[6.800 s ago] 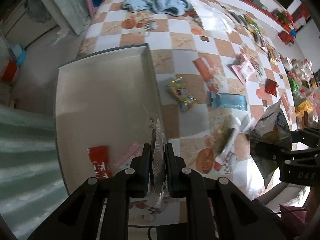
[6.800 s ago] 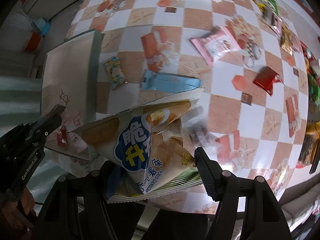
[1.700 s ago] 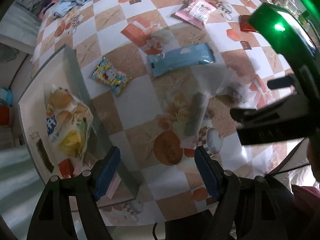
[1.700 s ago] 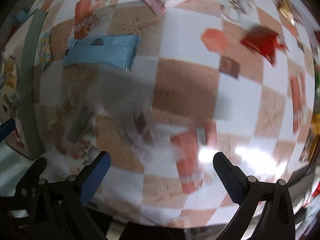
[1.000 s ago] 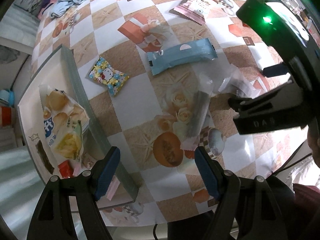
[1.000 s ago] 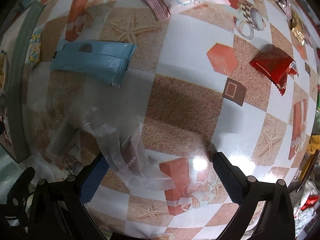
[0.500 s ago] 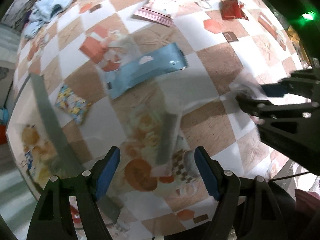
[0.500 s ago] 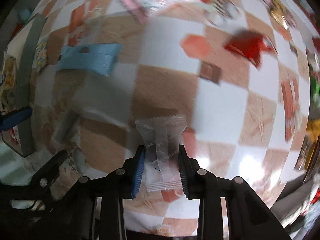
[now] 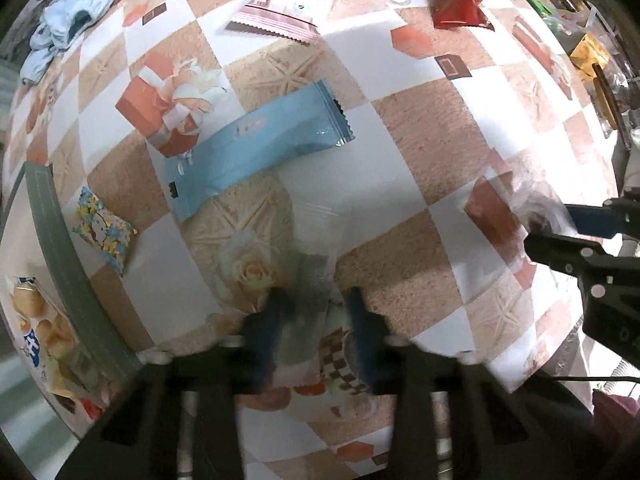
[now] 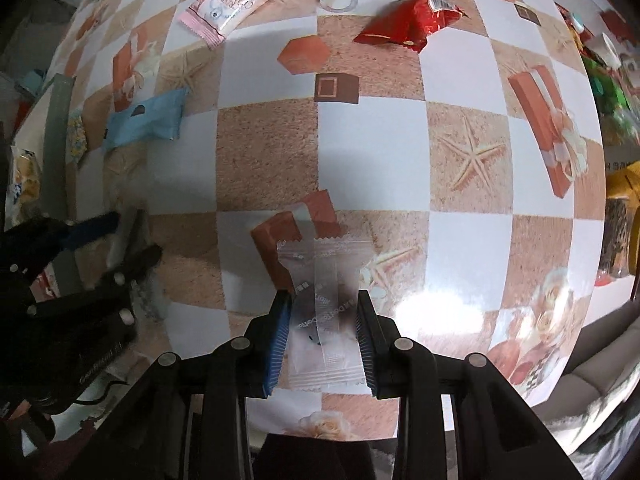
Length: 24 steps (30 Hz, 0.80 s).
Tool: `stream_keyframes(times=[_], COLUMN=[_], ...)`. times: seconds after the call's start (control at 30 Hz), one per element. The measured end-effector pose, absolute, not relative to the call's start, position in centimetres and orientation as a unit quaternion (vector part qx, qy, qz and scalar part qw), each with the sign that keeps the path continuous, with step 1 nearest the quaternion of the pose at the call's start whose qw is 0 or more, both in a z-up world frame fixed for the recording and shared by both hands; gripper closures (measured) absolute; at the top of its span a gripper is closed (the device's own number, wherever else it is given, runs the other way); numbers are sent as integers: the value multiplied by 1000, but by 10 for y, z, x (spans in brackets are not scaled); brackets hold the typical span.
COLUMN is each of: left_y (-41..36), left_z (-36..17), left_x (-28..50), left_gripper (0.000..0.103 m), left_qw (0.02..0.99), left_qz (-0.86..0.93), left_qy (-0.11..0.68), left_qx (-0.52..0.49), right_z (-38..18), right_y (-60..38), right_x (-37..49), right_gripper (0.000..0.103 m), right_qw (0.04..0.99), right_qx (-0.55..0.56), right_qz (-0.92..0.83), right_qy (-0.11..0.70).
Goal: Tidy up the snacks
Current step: 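Reach the right tool to a clear wrapped candy and grasp it, then drop the clear wrapper from the left tool into the tray while the right tool drops the candy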
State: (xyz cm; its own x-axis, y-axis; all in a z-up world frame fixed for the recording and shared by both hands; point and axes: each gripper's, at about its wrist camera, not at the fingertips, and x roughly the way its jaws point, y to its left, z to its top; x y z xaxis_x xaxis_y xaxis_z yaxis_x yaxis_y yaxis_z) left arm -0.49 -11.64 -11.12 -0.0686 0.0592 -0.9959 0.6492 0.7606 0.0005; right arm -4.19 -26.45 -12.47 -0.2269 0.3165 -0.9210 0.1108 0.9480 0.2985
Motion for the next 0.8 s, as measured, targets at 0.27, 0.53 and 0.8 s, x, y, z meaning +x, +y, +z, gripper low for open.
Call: stream_keyframes(times=[0.27, 0.53, 0.8], left_y=[-89, -73, -35], left_z=[-98, -67, -38], left_x=[1, -2, -5], left_gripper=[83, 83, 83], left_qw=[641, 655, 671], left_qz=[-226, -229, -217], left_qy=[702, 693, 684], left_qx=[213, 194, 185], right_z=[-116, -91, -62], right_y=[-279, -287, -277], right_x=[-40, -70, -65], right_gripper=[69, 69, 69], right_qw=[607, 602, 610], right_qx=[158, 179, 164], right_qz=[87, 80, 89], right_qy=[774, 774, 770])
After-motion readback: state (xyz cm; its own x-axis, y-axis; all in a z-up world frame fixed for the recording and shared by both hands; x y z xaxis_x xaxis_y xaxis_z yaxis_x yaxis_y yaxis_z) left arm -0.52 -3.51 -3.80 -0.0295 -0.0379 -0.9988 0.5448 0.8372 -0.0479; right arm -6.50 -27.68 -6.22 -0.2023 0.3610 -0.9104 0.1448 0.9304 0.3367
